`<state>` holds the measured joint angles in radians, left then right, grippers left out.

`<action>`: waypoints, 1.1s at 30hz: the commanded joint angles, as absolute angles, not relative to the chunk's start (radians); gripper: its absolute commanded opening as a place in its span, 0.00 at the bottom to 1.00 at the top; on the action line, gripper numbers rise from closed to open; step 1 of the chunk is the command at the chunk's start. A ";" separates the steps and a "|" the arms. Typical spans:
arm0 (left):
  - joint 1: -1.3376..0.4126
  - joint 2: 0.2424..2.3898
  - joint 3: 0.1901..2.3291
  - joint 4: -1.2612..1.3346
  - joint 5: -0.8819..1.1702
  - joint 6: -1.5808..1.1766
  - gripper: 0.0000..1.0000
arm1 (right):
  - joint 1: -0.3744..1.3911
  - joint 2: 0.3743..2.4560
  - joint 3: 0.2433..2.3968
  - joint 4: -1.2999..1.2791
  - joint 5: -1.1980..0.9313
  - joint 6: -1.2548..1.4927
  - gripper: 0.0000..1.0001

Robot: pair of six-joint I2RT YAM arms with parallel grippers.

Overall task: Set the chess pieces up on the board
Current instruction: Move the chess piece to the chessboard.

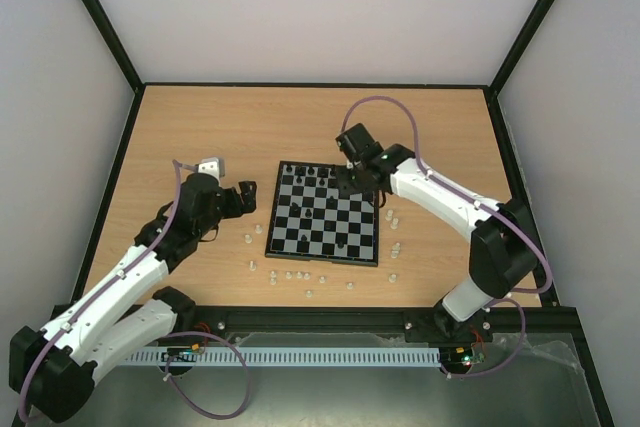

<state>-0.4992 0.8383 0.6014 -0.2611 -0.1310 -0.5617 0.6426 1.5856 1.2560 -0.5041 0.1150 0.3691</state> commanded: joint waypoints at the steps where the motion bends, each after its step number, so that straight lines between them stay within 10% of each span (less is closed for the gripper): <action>1: -0.503 0.818 0.614 -0.268 -0.114 -0.559 1.00 | 0.732 1.592 1.222 -0.544 0.128 0.399 0.42; 33: -0.506 0.839 0.587 -0.255 -0.120 -0.557 1.00 | 0.761 1.900 1.351 -0.527 0.196 0.382 0.26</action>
<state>-0.5011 0.8330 0.6003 -0.2604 -0.1200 -0.5613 0.7597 1.8740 1.3128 -0.4911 0.1436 0.3855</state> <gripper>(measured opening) 0.994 0.265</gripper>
